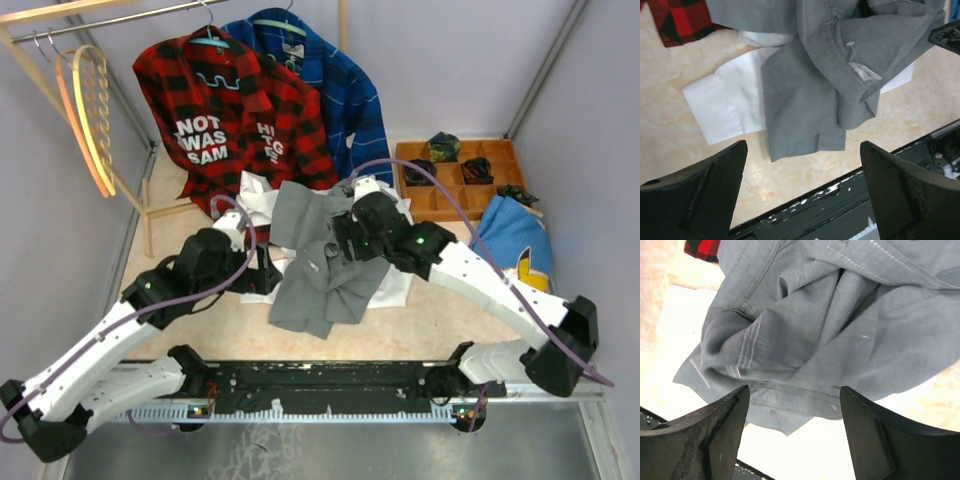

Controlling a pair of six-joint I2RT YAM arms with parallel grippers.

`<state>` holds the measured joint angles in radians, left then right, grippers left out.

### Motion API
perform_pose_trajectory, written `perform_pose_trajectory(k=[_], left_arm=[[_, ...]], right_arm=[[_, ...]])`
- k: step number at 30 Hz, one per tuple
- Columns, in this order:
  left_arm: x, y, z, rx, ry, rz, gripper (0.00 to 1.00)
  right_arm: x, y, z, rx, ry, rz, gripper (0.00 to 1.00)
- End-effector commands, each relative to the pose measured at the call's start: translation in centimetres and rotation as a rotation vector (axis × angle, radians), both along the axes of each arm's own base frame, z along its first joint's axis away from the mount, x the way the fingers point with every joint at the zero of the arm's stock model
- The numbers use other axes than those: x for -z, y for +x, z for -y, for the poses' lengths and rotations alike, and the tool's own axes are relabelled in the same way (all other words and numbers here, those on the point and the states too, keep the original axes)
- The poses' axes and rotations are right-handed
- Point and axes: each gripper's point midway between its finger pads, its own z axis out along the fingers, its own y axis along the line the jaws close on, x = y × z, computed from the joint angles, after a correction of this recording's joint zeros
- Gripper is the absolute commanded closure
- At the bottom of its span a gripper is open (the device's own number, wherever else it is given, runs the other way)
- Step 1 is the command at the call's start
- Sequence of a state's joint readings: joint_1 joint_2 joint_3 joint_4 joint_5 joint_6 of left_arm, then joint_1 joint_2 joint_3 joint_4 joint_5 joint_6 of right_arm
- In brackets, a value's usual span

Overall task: Place the shirt on the hanger
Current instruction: Adjust the shirt at the center of the board.

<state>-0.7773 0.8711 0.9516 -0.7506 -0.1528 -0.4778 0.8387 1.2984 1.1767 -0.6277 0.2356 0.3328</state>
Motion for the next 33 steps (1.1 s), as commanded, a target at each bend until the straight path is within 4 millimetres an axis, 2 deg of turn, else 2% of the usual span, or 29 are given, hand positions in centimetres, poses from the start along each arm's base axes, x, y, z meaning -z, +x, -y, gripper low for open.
perform_pose_trajectory(k=[1,2,9,16,18,22,25,29,33], left_arm=[[-1.5,-0.8,1.6,-0.016,-0.243,0.036,0.01],[-0.9,-0.8,1.5,-0.045,-0.276,0.03,0.01],[-0.9,-0.1,3.2,-0.097,-0.585,0.09,0.01],[-0.9,0.8,5.3,-0.082,-0.882,0.144,0.01],[0.2,1.2,5.4,-0.099,-0.913,0.147,0.01],[1.2,1.9,5.8,-0.105,-0.944,0.163,0.01],[1.4,2.2,5.7,-0.121,-1.009,0.181,0.01],[0.5,2.4,6.3,-0.093,-1.105,0.202,0.01],[1.2,2.8,7.2,-0.078,-1.14,0.184,0.01]], right_arm=[[-3.2,-0.9,2.3,-0.01,0.028,0.092,0.25],[-3.4,-1.3,2.6,-0.016,0.032,0.099,0.24],[-4.1,-3.1,3.8,-0.052,0.101,0.157,0.24],[-3.4,-4.2,3.9,-0.062,0.143,0.136,0.24],[-3.4,-4.4,4.0,-0.062,0.154,0.132,0.24],[-3.6,-4.8,3.9,-0.069,0.177,0.13,0.24],[-3.6,-5.0,3.9,-0.077,0.181,0.125,0.24],[-3.5,-5.1,4.0,-0.075,0.184,0.122,0.24],[-3.6,-5.3,4.0,-0.074,0.194,0.12,0.24]])
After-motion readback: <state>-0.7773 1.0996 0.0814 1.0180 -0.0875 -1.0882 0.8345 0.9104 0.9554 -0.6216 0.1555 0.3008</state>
